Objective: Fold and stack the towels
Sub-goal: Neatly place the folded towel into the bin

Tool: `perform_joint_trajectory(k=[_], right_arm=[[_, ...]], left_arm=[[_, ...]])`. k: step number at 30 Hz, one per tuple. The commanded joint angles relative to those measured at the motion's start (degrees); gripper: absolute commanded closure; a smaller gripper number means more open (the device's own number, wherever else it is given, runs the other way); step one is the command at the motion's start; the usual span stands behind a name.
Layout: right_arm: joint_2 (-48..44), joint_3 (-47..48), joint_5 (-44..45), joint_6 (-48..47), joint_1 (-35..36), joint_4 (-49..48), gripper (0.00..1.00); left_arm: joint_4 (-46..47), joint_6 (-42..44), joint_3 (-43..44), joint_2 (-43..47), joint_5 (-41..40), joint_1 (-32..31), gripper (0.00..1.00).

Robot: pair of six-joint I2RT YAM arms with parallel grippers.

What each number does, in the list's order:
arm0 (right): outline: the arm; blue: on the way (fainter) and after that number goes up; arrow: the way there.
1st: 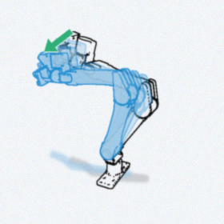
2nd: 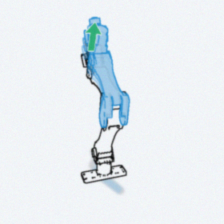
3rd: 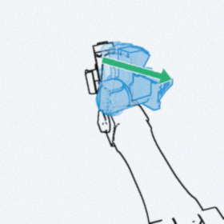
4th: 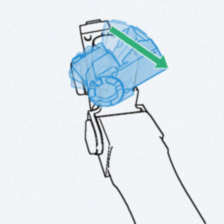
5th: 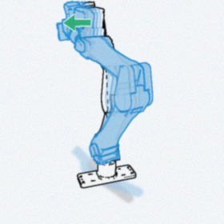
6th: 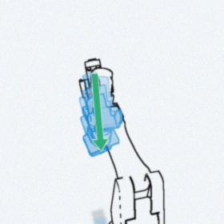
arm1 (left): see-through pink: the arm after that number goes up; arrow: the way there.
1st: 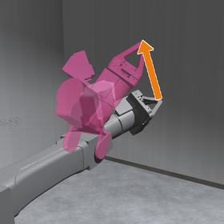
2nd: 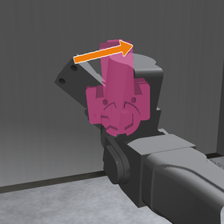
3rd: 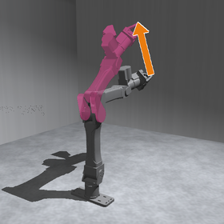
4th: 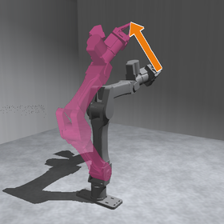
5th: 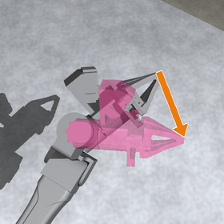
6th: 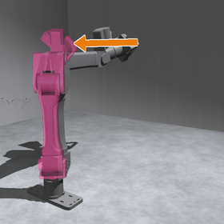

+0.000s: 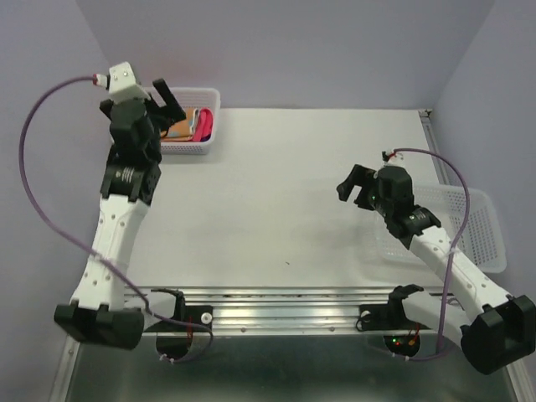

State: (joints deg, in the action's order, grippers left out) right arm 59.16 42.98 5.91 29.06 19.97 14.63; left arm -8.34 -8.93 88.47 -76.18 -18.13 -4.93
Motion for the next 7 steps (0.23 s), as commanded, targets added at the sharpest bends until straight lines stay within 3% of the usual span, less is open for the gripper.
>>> perform_joint_trajectory(k=[1, 4, 7], right_arm=[[-5.3, 0.9, 9.4, 4.3, 0.3, 0.2, 0.00], [-7.8, -0.1, 10.5, 3.6, 0.3, 1.3, 0.00], [-9.0, -0.6, 10.1, 4.0, 0.3, 2.2, 0.00]], left_arm=[[9.4, -14.5, -27.4, 16.8, 2.5, -10.2, 0.01], [8.5, -17.9, -36.0, 25.9, 2.1, -13.3, 0.01], [6.0, -18.1, -39.2, 30.6, -0.9, -13.7, 0.01]])
